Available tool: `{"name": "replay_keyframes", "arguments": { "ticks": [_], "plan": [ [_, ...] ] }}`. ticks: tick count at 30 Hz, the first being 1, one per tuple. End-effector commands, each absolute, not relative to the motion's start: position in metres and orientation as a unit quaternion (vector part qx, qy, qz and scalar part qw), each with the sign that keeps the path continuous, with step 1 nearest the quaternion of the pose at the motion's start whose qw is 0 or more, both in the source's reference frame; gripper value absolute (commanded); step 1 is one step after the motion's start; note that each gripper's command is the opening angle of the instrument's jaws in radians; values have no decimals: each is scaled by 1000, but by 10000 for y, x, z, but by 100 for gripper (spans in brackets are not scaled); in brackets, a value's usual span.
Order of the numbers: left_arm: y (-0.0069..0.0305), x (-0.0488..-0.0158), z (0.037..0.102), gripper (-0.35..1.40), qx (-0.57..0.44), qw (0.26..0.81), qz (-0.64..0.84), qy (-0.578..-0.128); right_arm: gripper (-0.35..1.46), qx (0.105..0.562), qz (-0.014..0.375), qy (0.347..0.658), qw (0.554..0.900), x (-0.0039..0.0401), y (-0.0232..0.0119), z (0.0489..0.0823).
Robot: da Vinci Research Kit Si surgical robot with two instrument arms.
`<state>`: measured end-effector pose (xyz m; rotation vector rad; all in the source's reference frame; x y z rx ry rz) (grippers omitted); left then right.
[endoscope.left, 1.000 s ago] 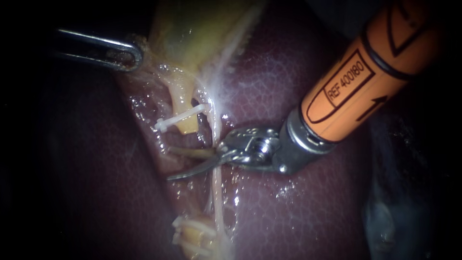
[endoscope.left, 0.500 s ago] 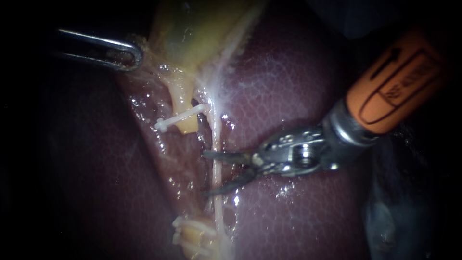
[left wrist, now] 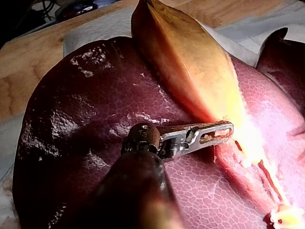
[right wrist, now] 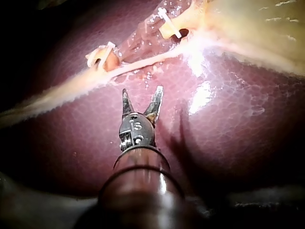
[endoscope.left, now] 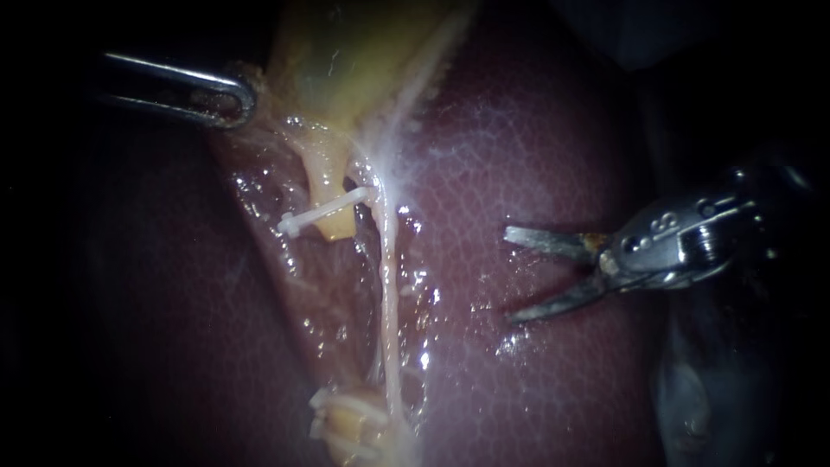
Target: Go back from the cut left tube
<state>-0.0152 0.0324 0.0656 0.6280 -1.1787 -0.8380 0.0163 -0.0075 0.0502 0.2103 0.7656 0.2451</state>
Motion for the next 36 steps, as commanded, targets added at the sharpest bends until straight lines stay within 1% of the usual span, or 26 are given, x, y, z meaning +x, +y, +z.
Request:
{"name": "replay_keyframes", "arguments": {
  "ticks": [1,12,25,36],
  "plan": [
    [324,-152,656,-35,282,705,-377,-530,145,102,120,370,915,163,-75,502],
    [317,-161,669,-35,279,706,-375,-532,145,104,119,372,915,160,-75,502],
    [296,-202,724,-35,291,717,-361,-520,145,104,118,372,915,157,-75,503],
    [296,-202,726,-35,292,717,-360,-520,145,104,118,372,915,157,-75,503]
  ]
}}
